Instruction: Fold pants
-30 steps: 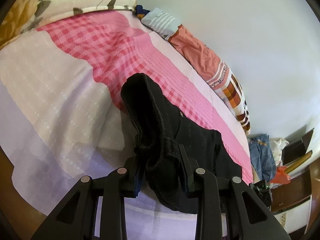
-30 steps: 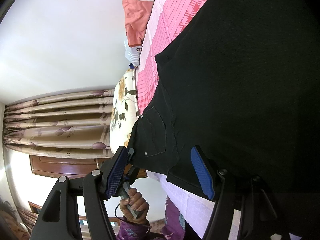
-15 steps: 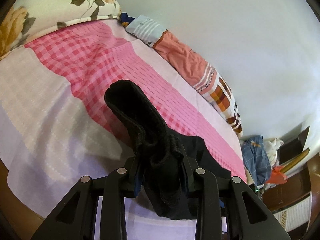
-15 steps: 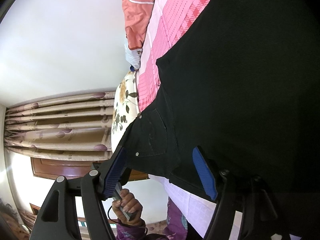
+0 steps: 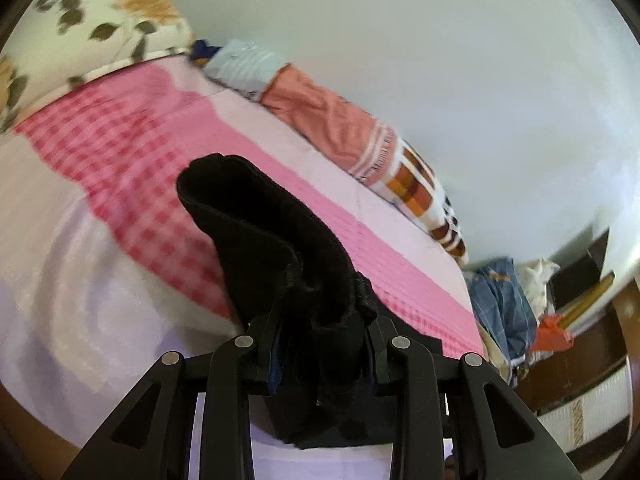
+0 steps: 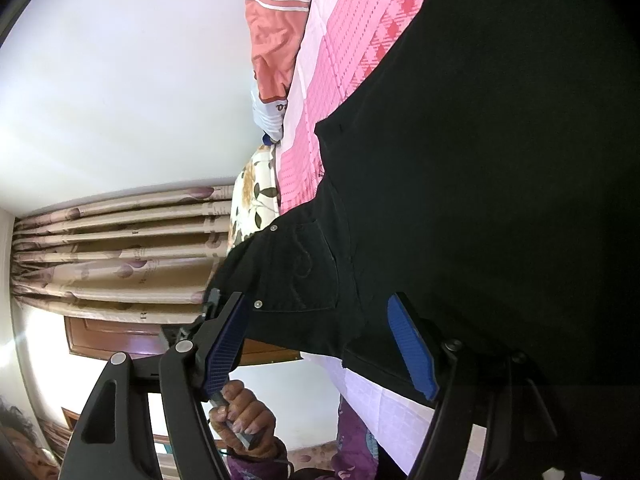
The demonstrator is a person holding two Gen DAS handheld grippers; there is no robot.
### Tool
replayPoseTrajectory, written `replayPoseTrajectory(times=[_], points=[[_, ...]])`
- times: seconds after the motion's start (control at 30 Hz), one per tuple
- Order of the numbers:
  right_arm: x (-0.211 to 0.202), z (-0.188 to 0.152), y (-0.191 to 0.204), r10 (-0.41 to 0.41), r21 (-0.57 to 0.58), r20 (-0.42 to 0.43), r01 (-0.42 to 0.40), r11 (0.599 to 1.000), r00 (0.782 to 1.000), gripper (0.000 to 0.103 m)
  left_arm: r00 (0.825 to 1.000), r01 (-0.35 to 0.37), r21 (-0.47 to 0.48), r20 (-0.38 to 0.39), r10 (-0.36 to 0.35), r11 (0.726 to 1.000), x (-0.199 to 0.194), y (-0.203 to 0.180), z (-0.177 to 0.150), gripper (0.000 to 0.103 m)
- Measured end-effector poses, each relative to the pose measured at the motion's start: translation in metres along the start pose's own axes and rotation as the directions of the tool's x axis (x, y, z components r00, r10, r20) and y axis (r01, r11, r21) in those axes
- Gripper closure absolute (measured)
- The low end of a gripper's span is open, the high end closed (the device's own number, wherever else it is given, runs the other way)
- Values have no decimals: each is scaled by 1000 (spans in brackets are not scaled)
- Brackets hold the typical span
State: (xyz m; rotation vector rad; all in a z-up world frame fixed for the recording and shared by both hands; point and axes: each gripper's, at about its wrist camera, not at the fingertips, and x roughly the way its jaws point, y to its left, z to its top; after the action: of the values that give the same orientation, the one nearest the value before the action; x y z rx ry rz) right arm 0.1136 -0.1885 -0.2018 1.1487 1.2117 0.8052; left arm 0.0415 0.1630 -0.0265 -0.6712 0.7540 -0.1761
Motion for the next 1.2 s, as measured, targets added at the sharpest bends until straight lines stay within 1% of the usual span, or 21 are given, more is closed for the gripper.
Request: replayPoseTrajectory(times=[0.17, 0.4, 0.57, 0.7, 0.77, 0.83, 0.87, 0.9, 0.97, 1.07, 1.17, 1.2], points=[[-4, 1, -1, 11, 4, 11, -11, 1000, 1000, 32, 1000, 26, 71, -10, -25, 997, 12, -31, -3, 72], [-15, 6, -2, 36, 19, 39, -37, 999, 999, 29, 996, 77, 120, -54, -71, 990, 36, -66, -13, 72], [-24, 9, -3, 69, 40, 65, -72, 997, 995, 26, 988, 126, 160, -103, -111, 979, 53, -89, -28, 72], [-29, 11, 0, 89, 37, 75, -92, 995, 993, 25, 978, 169, 213, -157, -137, 962, 68, -112, -45, 72], [-33, 13, 2, 113, 38, 82, -117, 992, 990, 25, 969, 198, 243, -192, -153, 950, 76, -125, -54, 72], [-37, 14, 4, 148, 46, 89, -152, 987, 985, 23, 960, 226, 264, -224, -168, 938, 84, -136, -63, 72], [-40, 16, 4, 168, 53, 93, -174, 983, 981, 19, 953, 243, 272, -245, -177, 931, 89, -142, -68, 72], [-44, 17, 4, 190, 60, 101, -197, 979, 977, 17, 948, 255, 276, -262, -183, 927, 94, -148, -73, 72], [-51, 20, 4, 214, 67, 120, -223, 973, 969, 15, 931, 284, 285, -312, -191, 915, 108, -160, -85, 72], [-62, 25, 1, 229, 81, 143, -242, 967, 963, 14, 906, 303, 276, -380, -187, 912, 129, -168, -99, 72], [-69, 28, -1, 230, 86, 161, -246, 966, 960, 14, 894, 302, 278, -416, -169, 912, 144, -175, -108, 72], [-69, 30, -1, 229, 87, 164, -246, 965, 959, 14, 892, 302, 278, -421, -167, 912, 147, -176, -109, 72]])
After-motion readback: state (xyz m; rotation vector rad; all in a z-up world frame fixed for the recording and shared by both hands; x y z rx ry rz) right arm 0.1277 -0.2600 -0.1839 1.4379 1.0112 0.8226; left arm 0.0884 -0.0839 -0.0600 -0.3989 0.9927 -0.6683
